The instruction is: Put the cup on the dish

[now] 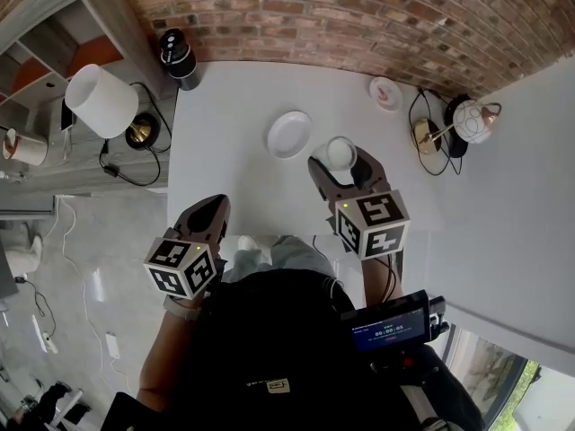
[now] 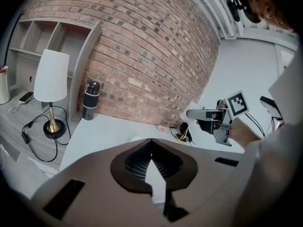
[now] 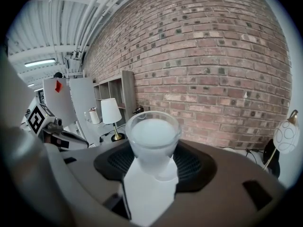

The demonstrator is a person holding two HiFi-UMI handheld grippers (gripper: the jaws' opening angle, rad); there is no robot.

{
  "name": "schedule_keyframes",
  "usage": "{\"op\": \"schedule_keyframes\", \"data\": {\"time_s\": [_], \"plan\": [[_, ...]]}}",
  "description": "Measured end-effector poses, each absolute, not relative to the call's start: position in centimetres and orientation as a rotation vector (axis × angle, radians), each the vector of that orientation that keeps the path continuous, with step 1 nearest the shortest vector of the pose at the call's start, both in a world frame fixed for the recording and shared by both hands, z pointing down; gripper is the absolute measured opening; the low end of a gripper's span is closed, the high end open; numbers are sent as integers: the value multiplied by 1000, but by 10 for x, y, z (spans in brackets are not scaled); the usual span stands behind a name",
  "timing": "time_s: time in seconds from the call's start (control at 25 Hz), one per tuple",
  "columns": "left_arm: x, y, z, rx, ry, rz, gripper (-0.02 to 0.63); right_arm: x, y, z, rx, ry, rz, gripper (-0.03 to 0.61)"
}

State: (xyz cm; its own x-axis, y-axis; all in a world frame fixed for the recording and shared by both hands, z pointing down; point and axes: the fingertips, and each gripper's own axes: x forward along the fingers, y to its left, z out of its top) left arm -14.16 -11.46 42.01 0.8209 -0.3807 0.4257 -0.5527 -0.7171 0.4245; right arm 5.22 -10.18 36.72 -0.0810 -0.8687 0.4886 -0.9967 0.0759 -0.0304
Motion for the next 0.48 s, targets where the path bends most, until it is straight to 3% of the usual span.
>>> {"op": "schedule_keyframes", "data": {"time_s": [0.48], "plan": [[-118,-125,418,2405,-846,427,5,83,-143,396,1721,-2100,521,259]]}}
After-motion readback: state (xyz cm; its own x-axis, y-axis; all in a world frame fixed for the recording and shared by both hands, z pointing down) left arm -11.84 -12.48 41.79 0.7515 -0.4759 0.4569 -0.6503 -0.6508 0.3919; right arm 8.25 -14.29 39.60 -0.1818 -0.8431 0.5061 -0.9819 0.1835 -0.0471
